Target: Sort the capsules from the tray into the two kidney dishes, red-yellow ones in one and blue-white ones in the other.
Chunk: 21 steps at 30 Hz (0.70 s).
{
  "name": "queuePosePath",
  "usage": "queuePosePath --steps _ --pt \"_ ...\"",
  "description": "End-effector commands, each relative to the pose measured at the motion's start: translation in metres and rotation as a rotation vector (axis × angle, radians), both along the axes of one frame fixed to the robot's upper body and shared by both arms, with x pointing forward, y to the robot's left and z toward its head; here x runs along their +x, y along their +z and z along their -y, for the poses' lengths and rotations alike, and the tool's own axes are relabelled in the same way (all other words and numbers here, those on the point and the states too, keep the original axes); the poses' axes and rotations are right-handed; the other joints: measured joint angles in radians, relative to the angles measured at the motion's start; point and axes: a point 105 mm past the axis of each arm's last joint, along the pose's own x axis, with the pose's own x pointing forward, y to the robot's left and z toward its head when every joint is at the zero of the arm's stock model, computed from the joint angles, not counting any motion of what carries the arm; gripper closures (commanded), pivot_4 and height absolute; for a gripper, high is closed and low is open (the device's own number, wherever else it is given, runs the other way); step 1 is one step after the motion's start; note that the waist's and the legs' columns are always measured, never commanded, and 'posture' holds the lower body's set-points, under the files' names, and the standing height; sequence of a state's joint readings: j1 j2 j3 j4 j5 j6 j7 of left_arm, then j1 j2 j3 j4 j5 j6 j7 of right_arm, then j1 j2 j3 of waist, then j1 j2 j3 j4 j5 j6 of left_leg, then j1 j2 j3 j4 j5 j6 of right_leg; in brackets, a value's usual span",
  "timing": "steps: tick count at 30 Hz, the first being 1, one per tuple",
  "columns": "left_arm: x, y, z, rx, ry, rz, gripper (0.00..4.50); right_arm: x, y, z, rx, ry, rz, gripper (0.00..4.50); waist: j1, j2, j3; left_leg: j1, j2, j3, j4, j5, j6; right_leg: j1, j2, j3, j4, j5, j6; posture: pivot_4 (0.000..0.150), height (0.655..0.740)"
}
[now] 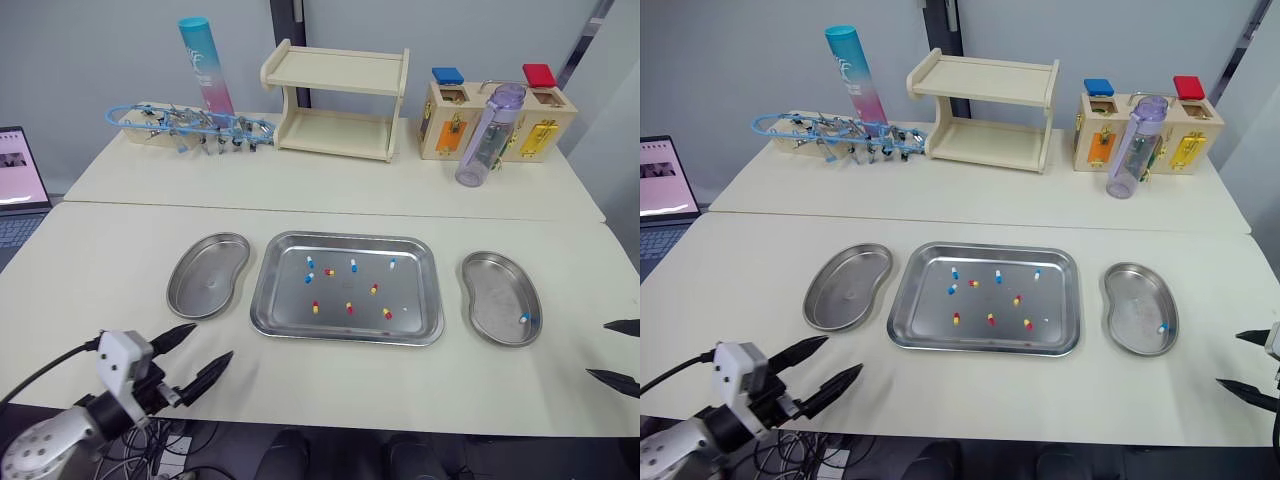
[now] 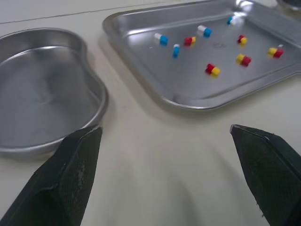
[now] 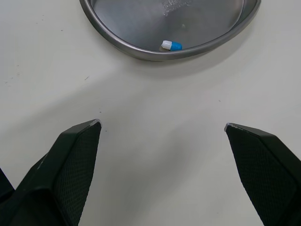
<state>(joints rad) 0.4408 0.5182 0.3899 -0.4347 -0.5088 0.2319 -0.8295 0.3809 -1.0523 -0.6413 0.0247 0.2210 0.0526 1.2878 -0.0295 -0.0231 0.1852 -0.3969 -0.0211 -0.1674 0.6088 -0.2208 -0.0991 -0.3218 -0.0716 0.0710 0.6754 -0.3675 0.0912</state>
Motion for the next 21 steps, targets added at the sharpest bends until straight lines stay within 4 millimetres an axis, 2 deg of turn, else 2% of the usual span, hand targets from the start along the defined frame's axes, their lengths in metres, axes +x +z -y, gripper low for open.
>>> queuePosePath --steps 1,2,5,10,12,15,16,20,21 --pt "0.009 0.004 0.019 -0.018 -0.014 0.048 0.0 0.008 0.018 -0.012 -0.012 0.071 0.037 0.04 0.0 0.0 0.0 0.0 0.0 0.0 0.0 0.0 0.0 0.0 0.0 0.0 0.0 0.0 0.0 0.15 0.74" --pt "0.011 0.003 0.023 -0.027 -0.015 0.053 0.0 0.011 0.022 -0.016 -0.006 0.083 0.046 0.04 -0.002 0.001 0.0 0.0 0.0 0.0 0.0 0.0 0.0 0.0 0.0 0.0 0.0 0.0 0.0 0.15 0.74" --pt "0.013 0.003 0.035 -0.04 -0.041 0.067 0.0 0.032 0.047 -0.049 0.03 0.181 0.113 0.04 -0.014 0.002 -0.001 0.002 0.001 0.001 0.0 0.0 0.0 0.001 0.0 0.0 0.0 0.0 0.0 0.15 0.74" --pt "0.015 0.004 0.038 -0.043 -0.041 0.078 0.0 0.052 0.064 -0.092 0.062 0.301 0.15 0.04 -0.01 0.001 0.0 0.002 0.0 0.0 0.0 0.0 0.0 0.001 0.001 0.0 0.0 0.0 0.0 0.15 0.74" --pt "0.015 0.004 0.038 -0.042 -0.039 0.08 0.0 0.059 0.066 -0.11 0.066 0.353 0.153 0.04 -0.004 0.001 0.0 0.001 0.0 -0.001 0.0 0.0 0.0 0.001 0.0 0.0 -0.002 0.001 0.001 0.15 0.74" --pt "0.013 0.001 0.038 -0.039 -0.041 0.078 0.0 0.087 0.064 -0.17 0.156 0.496 0.184 0.04 -0.013 0.0 0.0 0.001 0.0 -0.001 0.0 0.0 0.0 0.001 0.0 0.0 -0.002 0.001 0.001 0.15 0.74" --pt "0.012 0.0 0.038 -0.039 -0.042 0.078 0.0 0.093 0.063 -0.185 0.159 0.53 0.189 0.04 -0.019 0.001 0.0 0.002 0.001 0.0 0.0 0.0 0.0 0.001 0.001 0.0 -0.002 0.001 0.001 0.15 0.74" --pt "0.016 0.001 0.039 -0.027 -0.039 0.102 0.0 0.109 0.051 -0.219 0.171 0.614 0.172 0.04 -0.001 0.0 0.0 -0.001 0.0 -0.003 0.0 0.0 0.0 0.0 0.001 -0.001 -0.003 0.002 0.001 0.15 0.74" --pt "0.017 0.001 0.04 -0.027 -0.042 0.105 0.0 0.114 0.047 -0.232 0.182 0.638 0.166 0.21 0.0 0.0 0.0 -0.002 -0.001 -0.003 0.0 0.0 0.0 -0.001 0.0 -0.001 -0.004 0.002 0.002 0.15 0.74"
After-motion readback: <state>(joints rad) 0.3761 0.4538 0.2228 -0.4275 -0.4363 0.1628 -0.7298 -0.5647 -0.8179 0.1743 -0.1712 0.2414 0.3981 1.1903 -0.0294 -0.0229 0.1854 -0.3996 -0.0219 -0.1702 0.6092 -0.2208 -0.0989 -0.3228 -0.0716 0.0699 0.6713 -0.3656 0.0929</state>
